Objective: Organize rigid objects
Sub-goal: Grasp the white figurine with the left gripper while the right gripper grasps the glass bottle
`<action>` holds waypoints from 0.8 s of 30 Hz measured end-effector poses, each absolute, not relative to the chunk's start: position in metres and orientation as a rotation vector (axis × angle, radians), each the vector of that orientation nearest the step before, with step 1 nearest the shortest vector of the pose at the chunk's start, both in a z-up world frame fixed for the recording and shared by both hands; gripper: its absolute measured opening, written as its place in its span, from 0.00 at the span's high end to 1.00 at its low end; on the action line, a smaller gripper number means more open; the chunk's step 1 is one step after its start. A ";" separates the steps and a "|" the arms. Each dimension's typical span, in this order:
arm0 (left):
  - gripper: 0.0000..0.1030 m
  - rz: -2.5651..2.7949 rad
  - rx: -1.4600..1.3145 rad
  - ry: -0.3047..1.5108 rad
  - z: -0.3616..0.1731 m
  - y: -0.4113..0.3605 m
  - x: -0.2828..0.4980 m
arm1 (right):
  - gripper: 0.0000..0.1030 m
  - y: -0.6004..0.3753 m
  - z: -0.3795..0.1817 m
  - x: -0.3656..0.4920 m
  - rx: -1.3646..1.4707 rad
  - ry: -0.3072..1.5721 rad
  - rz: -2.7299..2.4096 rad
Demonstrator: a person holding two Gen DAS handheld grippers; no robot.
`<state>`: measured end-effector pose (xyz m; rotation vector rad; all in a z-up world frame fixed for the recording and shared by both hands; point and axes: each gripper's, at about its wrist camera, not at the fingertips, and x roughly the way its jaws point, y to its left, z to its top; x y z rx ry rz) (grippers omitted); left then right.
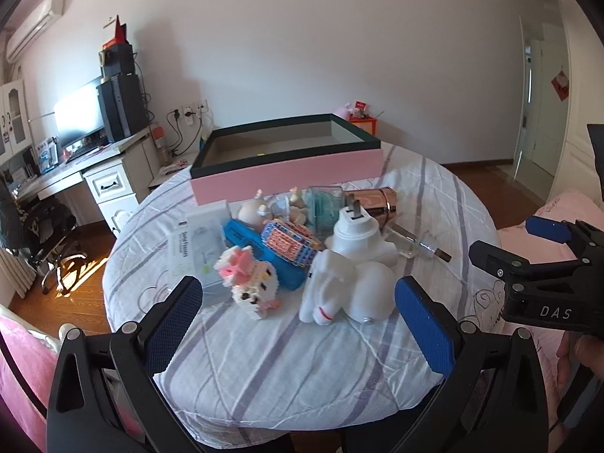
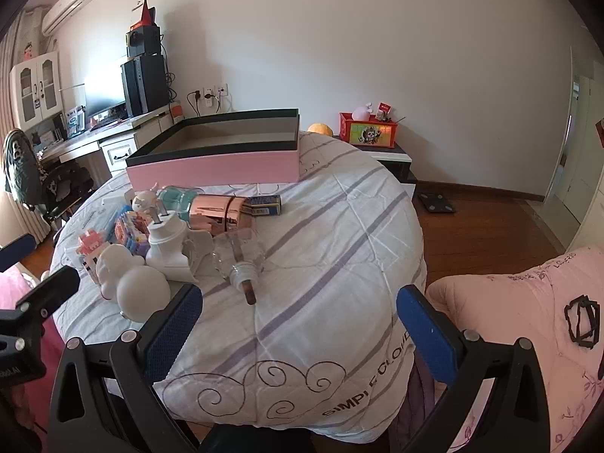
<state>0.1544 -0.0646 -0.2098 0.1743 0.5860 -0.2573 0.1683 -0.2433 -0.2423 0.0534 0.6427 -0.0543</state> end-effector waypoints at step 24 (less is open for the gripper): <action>0.32 -0.273 0.212 0.611 -0.218 -0.089 0.196 | 0.00 -0.239 -0.272 0.226 0.067 0.697 0.119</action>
